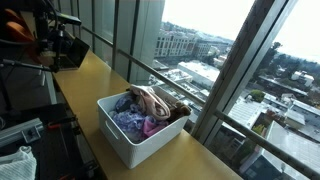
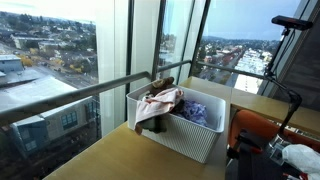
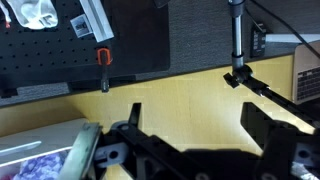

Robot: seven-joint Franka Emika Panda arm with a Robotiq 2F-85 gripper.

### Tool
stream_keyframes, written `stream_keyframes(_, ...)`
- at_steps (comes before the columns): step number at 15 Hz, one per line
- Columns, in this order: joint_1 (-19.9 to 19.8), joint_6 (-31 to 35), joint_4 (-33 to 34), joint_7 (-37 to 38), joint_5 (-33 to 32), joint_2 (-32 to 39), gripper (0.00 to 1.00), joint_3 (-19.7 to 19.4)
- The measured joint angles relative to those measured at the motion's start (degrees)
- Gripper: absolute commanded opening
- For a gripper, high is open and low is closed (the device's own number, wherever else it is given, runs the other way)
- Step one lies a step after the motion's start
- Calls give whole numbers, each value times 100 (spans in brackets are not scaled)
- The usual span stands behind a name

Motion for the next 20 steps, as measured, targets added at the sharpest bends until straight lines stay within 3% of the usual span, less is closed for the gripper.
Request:
stream_keyframes(6, -9, 0, 0, -5, -5, 5, 100, 0)
stream_keyframes(10, -330, 169, 236, -348, -220, 359, 100, -152)
stream_keyframes(14, -761, 794, 888, -1112, -639, 1293, 100, -561)
stream_keyframes(20, -1008, 2591, 1834, -1849, -1304, 3265, 100, -786)
